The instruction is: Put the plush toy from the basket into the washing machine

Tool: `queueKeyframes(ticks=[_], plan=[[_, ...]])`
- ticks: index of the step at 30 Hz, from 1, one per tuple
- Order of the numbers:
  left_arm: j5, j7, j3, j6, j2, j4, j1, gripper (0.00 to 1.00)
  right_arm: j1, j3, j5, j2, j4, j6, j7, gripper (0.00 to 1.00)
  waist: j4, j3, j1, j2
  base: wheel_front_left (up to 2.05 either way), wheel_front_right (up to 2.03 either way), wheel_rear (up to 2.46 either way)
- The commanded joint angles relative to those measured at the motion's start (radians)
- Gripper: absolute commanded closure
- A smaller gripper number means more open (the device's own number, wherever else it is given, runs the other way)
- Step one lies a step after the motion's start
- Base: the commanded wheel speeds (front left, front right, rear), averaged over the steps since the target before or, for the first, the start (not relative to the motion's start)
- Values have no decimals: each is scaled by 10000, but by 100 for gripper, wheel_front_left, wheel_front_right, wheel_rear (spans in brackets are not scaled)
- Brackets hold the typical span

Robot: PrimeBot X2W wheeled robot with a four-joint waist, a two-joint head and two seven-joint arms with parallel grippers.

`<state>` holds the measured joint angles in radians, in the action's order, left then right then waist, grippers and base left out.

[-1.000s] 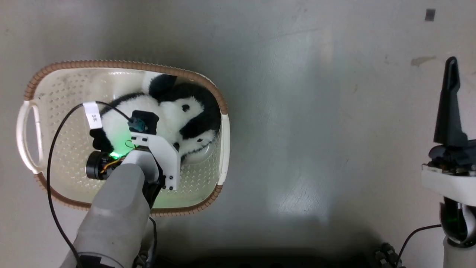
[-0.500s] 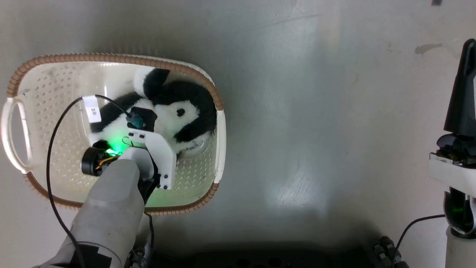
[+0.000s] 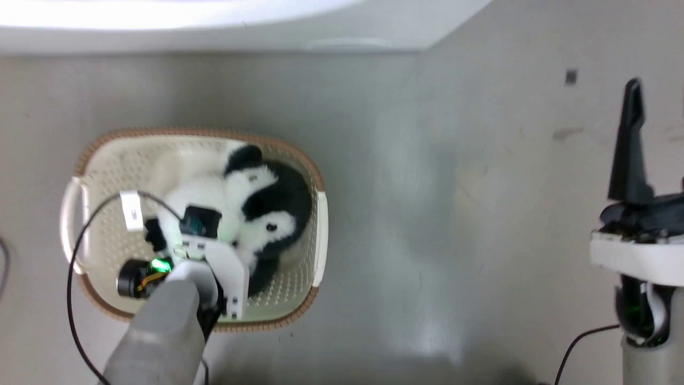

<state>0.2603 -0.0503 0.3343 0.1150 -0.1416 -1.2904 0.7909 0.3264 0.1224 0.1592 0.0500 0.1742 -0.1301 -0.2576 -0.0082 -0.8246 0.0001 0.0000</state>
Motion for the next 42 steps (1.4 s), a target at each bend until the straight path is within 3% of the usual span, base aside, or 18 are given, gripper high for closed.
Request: queueKeyframes(ticks=[1,14,25,34,42], plan=[[56,-208,44,52,-43,-4,-224,100,-216,-53,84,2,-124,-6,-42,0,69,978,-1,0,0,0,0],[402,-1805,437,152,-183,56,-1808,100,-1642,-284,420,2,-1079,-6,-42,0,499,4261,-1,0,0,0,0],[486,-2108,524,50,-430,1313,-2785,100,-2709,-361,605,2,-1392,-6,-42,0,897,6161,-1,0,0,0,0],[261,-2112,227,-480,-741,3558,-3390,100,-3104,-409,749,2,-1411,-6,-42,0,1045,6806,-1,0,0,0,0],[189,-2113,-249,-843,-856,5064,-3000,100,-2894,-403,826,2,-1266,-6,-42,0,848,6469,-1,0,0,0,0]])
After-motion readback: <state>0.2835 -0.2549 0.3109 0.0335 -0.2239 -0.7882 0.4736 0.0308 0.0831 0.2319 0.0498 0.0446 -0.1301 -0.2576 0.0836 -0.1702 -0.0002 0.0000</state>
